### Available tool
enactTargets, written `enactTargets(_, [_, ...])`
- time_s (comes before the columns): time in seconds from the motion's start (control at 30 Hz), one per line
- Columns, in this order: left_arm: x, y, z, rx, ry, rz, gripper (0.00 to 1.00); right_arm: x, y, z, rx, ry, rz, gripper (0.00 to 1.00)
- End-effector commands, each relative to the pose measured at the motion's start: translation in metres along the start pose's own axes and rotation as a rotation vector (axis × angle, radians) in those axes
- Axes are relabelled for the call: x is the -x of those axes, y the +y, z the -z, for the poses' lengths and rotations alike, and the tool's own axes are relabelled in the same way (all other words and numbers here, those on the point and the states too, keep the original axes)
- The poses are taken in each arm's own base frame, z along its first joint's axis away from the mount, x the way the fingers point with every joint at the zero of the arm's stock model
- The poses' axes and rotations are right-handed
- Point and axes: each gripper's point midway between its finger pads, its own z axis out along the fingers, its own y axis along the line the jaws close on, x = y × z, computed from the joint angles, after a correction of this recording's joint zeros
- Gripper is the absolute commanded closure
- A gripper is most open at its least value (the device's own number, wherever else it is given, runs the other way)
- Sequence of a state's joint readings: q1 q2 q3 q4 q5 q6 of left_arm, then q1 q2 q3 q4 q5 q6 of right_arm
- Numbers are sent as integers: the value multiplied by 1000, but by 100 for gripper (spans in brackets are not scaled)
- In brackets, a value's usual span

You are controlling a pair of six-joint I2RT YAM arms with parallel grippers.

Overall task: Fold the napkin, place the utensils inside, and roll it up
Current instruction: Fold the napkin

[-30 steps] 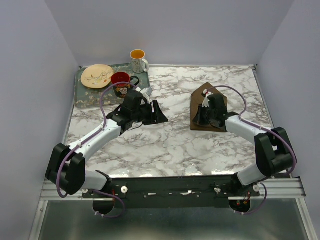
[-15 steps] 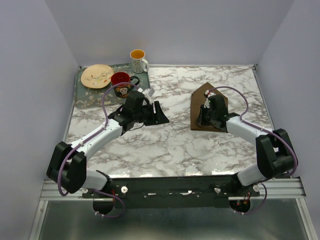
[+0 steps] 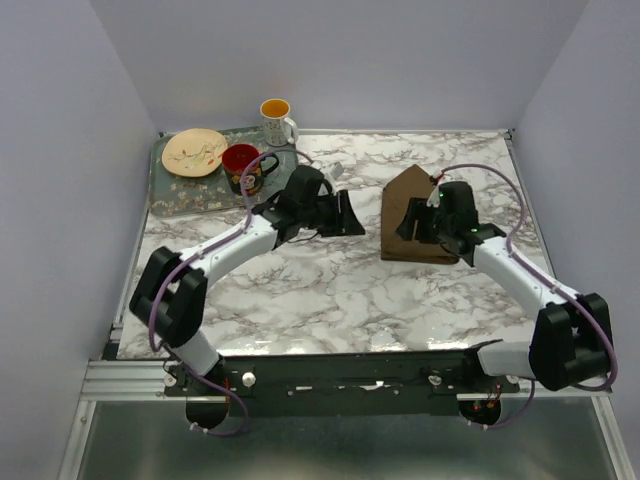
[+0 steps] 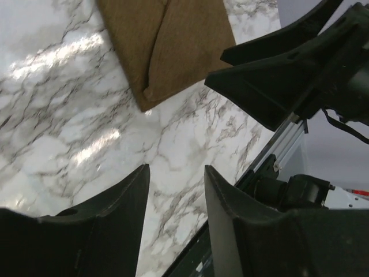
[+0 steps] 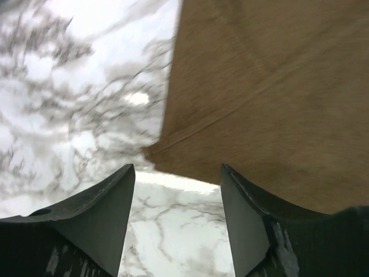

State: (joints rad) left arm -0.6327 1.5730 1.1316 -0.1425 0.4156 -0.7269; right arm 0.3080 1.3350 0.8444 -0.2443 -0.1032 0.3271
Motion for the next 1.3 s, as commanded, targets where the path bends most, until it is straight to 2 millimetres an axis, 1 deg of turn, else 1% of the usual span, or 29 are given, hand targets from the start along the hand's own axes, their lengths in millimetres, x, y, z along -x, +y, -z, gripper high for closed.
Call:
enactTargets(0.0, [4, -30, -51, -78, 59, -13, 59, -5, -59, 18, -132, 7, -177, 36])
enactTargets(0.03, [15, -42, -59, -100, 46, -13, 62, -6, -64, 17, -130, 14, -205, 38])
enactTargets(0.07, [7, -32, -79, -85, 78, 8, 64, -7, -72, 16, -134, 21, -235, 40])
enactTargets(0.1, [7, -33, -88, -89, 85, 13, 67, -10, -76, 11, -125, 47, -253, 46])
enactTargets(0.13, [10, -40, -95, -102, 82, 11, 68, -12, -74, 10, -101, 60, -271, 52])
enactTargets(0.17, [2, -30, -109, -80, 105, 29, 68, -12, -79, 9, -109, 64, -284, 58])
enactTargets(0.2, [0, -27, -114, -69, 114, 32, 70, -15, -82, 7, -115, 75, -286, 65])
enactTargets(0.23, [1, -26, -119, -67, 113, 29, 71, -19, -85, 6, -120, 84, -286, 65])
enactTargets(0.27, [-5, -19, -126, -51, 129, 37, 71, -20, -90, 6, -132, 85, -297, 66])
enactTargets(0.33, [-8, -18, -131, -47, 139, 32, 71, -29, -93, 5, -149, 100, -311, 66])
enactTargets(0.37, [-13, -13, -135, -39, 154, 35, 71, -36, -106, 7, -178, 106, -344, 66])
enactTargets(0.47, [-19, -4, -143, -22, 169, 32, 71, -51, -120, 5, -218, 127, -373, 67])
enactTargets(0.5, [-21, 0, -145, -11, 176, 33, 71, -52, -124, 4, -234, 126, -377, 67])
enactTargets(0.53, [-20, 1, -148, -7, 175, 18, 71, -51, -128, 2, -253, 119, -374, 67])
enactTargets(0.57, [-24, 11, -154, 18, 187, 21, 71, -54, -132, -1, -264, 137, -380, 67])
enactTargets(0.67, [-28, 17, -160, 32, 204, 20, 71, -56, -139, 1, -296, 146, -398, 68])
enactTargets(0.77, [-28, 20, -161, 42, 203, 6, 71, -54, -142, 6, -324, 141, -389, 68])
enactTargets(0.8, [-29, 21, -160, 48, 211, 7, 71, -48, -140, 9, -315, 124, -382, 68])
enactTargets(0.87, [-23, 16, -156, 47, 198, -20, 71, -37, -129, 13, -258, 96, -368, 68])
enactTargets(0.9, [-21, 15, -153, 55, 191, -26, 71, -29, -123, 18, -234, 64, -362, 68])
enactTargets(0.97, [-14, 8, -146, 50, 175, -40, 71, -22, -114, 22, -193, 45, -363, 68])
enactTargets(1.0, [-13, 7, -143, 54, 171, -45, 70, -20, -113, 24, -190, 39, -364, 67])
enactTargets(1.1, [-7, -2, -134, 51, 149, -69, 69, -28, -129, 24, -276, 52, -374, 64])
enactTargets(1.17, [-2, -6, -131, 65, 130, -98, 67, -38, -139, 19, -313, 93, -387, 64])
enactTargets(1.23, [-5, -11, -131, 79, 135, -139, 65, -42, -143, 17, -328, 110, -406, 64])
enactTargets(1.27, [-12, -11, -134, 75, 152, -140, 65, -44, -143, 15, -326, 121, -414, 64])
